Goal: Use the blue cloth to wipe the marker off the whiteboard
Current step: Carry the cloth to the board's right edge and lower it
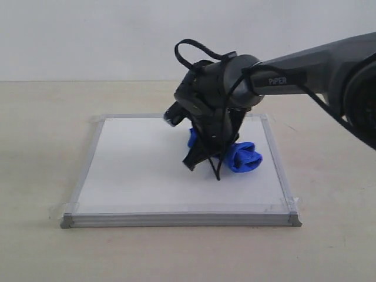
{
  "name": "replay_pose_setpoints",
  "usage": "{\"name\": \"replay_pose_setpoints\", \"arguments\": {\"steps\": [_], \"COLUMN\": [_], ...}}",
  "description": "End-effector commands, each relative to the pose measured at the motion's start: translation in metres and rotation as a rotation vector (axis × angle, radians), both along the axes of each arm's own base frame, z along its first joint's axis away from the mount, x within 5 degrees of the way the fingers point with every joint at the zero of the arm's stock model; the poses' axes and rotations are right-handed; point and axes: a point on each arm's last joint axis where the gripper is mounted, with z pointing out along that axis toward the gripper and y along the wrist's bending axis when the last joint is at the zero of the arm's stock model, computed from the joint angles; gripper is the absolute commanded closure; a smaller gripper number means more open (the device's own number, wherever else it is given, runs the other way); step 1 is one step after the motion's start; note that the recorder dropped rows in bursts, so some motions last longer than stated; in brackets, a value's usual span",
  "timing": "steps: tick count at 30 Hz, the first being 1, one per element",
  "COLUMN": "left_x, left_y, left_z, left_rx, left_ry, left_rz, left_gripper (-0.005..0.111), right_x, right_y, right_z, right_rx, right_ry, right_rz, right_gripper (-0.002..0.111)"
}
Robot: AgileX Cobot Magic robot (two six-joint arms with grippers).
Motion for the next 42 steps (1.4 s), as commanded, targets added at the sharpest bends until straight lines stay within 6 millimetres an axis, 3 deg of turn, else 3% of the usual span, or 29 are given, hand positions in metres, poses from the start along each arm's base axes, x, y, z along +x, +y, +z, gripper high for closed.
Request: {"name": "replay_pose_setpoints", "arguments": {"steps": [1,7,11,17,31,32,34,36,37,39,42], "left_x": [0.0,0.0,0.0,0.0,0.0,0.0,0.0,0.0,0.0,0.0,0.0], "left_y": [0.0,0.0,0.0,0.0,0.0,0.0,0.0,0.0,0.0,0.0,0.0], "left_z": [-0.001,-0.001,-0.001,-0.001,-0.001,-0.001,-0.001,-0.001,-0.001,-0.001,-0.001], "left_rx": [-0.003,-0.003,-0.003,-0.003,-0.003,-0.003,-0.003,-0.003,-0.003,-0.003,-0.003], "left_ry": [0.004,0.004,0.004,0.004,0.004,0.004,0.004,0.004,0.004,0.004,0.004], "left_rz": [-0.005,-0.005,-0.005,-0.005,-0.005,-0.005,-0.005,-0.005,-0.005,-0.005,-0.005], "left_gripper": [0.102,0.102,0.102,0.102,0.102,0.102,0.102,0.102,0.102,0.102,0.102], "right_x": [0.002,0.001,-0.004,-0.011,-0.025,-0.025,-0.025,-0.025,-0.025,-0.024,-0.022], "right_y": [-0.03,-0.09,-0.119,-0.126,-0.141,-0.141,-0.14,-0.14,-0.14,-0.14,-0.138], "right_z": [0.018,0.049,0.052,0.033,0.009,0.009,0.009,0.009,0.009,0.009,0.016], "right_rx": [0.007,0.086,0.119,0.183,0.213,0.216,0.218,0.217,0.218,0.216,0.241], "right_ry": [-0.053,-0.132,-0.154,-0.152,-0.178,-0.179,-0.18,-0.178,-0.177,-0.176,-0.199], "right_rz": [-0.087,-0.298,-0.414,-0.47,-0.619,-0.62,-0.617,-0.615,-0.616,-0.587,-0.544], "right_gripper": [0.108,0.108,0.108,0.108,0.108,0.106,0.086,0.046,0.034,0.036,0.055]}}
